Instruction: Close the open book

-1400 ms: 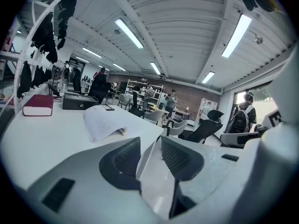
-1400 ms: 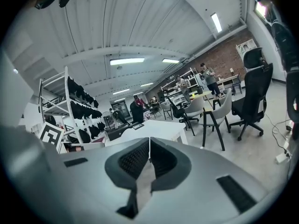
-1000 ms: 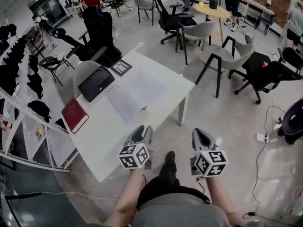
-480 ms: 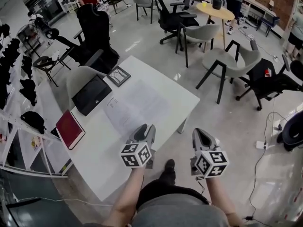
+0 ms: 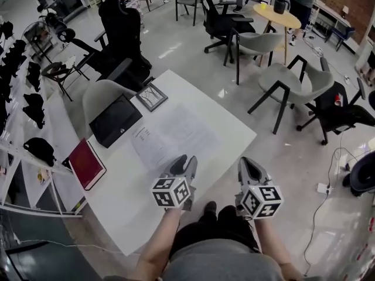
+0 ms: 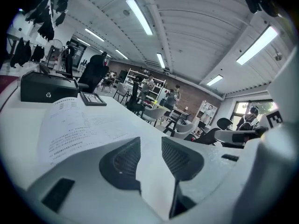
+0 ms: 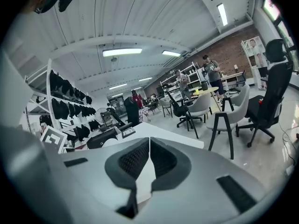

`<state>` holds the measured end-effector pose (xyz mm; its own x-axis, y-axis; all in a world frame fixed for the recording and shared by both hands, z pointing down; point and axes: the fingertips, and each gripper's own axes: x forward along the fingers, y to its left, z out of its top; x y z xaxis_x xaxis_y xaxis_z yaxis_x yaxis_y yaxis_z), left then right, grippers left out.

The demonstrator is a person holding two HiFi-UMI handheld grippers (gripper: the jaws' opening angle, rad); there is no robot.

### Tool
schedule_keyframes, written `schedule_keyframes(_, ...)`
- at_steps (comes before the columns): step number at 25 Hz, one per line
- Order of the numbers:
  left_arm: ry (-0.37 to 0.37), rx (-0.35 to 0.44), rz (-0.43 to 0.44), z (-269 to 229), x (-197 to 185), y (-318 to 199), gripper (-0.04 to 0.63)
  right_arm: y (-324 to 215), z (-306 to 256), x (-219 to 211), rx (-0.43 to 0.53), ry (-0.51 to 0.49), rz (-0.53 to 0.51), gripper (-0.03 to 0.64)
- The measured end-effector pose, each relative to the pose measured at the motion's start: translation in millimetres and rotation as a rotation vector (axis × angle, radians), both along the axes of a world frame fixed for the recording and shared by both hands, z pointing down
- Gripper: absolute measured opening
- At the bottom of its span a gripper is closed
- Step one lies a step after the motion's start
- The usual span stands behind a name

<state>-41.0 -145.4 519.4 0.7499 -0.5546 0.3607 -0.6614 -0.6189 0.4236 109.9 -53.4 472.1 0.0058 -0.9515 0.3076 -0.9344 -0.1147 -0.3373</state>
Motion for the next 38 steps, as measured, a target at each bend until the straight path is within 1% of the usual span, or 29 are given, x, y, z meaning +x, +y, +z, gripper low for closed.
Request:
schedule_keyframes(5,-0.013,-0.015,-0.009,6.0,2.4,-5.7,0.129,-14.8,5.6,5.2,-0.012,-0.011,-0.026,0.003)
schedule_keyframes(10,-0.021,-0.02,-0.054,7.7,6.9,-18.0,0.129,-37.4,7.2,13.8,-0.013,-0.014,-0.087,0.003)
schedule_keyframes(16,-0.026,-0.031,-0.178,8.0,6.6,-30.9,0.129,-72.2,2.2,21.2,-0.007,-0.01,-0.217,0.003)
schedule_keyframes(22,-0.007,-0.046,-0.333,4.4,-0.7,-39.2,0.129,-103.2,0.4,21.2,-0.017,-0.01,-0.361,0.003)
schedule_keyframes(30,0.045,-0.078,-0.47,10.1,-8.1,-17.4,0.129,-122.2,5.4,-4.0,-0.034,-0.007,-0.548,0.003)
schedule_keyframes(38,0.127,-0.141,-0.624,21.0,-28.0,16.5,0.129,-117.2,14.2,-35.2,-0.071,0.0,-0.699,0.003)
